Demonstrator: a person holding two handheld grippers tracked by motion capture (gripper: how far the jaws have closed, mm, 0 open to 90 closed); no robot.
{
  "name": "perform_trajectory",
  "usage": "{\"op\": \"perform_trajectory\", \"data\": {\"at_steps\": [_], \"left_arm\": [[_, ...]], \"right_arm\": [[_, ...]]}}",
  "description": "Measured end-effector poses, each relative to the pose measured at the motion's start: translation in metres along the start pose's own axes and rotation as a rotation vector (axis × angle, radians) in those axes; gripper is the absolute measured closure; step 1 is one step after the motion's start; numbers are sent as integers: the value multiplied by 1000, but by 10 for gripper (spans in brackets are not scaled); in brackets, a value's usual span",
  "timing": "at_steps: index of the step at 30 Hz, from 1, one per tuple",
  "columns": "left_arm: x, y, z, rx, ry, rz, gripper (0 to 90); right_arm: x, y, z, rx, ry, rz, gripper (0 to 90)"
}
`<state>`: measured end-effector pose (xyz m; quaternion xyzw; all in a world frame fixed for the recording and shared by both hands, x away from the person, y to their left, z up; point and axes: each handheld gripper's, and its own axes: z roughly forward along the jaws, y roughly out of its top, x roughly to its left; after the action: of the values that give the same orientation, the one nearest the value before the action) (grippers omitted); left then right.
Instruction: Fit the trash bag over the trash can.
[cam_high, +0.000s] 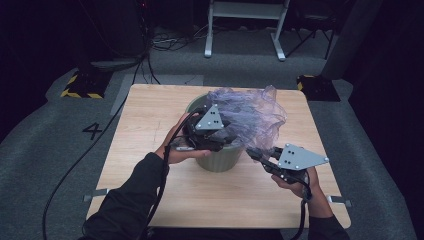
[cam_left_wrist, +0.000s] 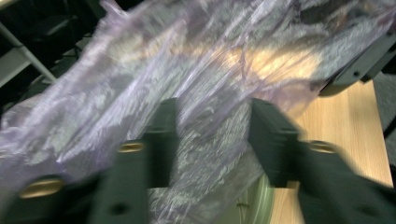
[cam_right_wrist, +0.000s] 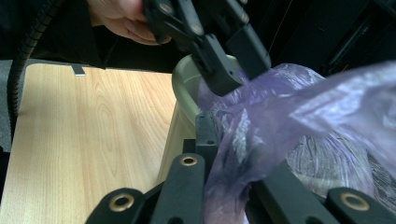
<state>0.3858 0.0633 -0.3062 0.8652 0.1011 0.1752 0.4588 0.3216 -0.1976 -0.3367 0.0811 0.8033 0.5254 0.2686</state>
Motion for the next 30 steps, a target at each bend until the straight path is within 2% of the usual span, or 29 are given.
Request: {"op": "perform_trajectory", "data": {"at_steps": [2,3,5,8,10,11,12,13,15,17,18,20,22,24,27,30], "left_arm": [[0,-3,1,7,37,16,717],[0,-5,0,1,39,16,795],[1,-9,-3,-9,46,13,880],[6,-16,-10,-16,58,-1,898],[8,-20,-16,-33,67,-17,897],[9,-22,-20,-52,55,-28,896],[9,-23,-23,-70,41,-39,850],[8,-22,-26,-88,33,-52,728],[3,-18,-31,-112,24,-72,539],[-3,-13,-32,-122,17,-64,341],[-7,-10,-32,-123,21,-52,311],[-13,-3,-28,-120,-7,-25,267],[-16,2,-21,-82,0,-5,263],[-16,3,-13,-40,15,3,325],[-13,0,-3,41,48,15,553],[-10,-4,-1,65,78,14,719]], "right_arm": [[1,0,0,-3,0,-3,872],[1,1,-1,-6,0,-1,862],[2,1,-2,-8,-5,3,851],[3,1,-3,-7,-11,7,810],[3,1,-3,-3,-22,8,834],[4,2,-3,-1,-18,5,858],[5,4,-2,-1,-17,0,882],[6,5,-2,0,-14,-7,895],[9,10,3,13,-11,-21,900],[13,13,8,34,-1,-44,900],[16,15,11,44,1,-55,900],[20,16,16,56,17,-66,900],[23,16,19,57,31,-69,893],[26,14,20,58,44,-68,854],[30,10,18,63,43,-66,772],[31,7,12,45,17,-54,640]]}}
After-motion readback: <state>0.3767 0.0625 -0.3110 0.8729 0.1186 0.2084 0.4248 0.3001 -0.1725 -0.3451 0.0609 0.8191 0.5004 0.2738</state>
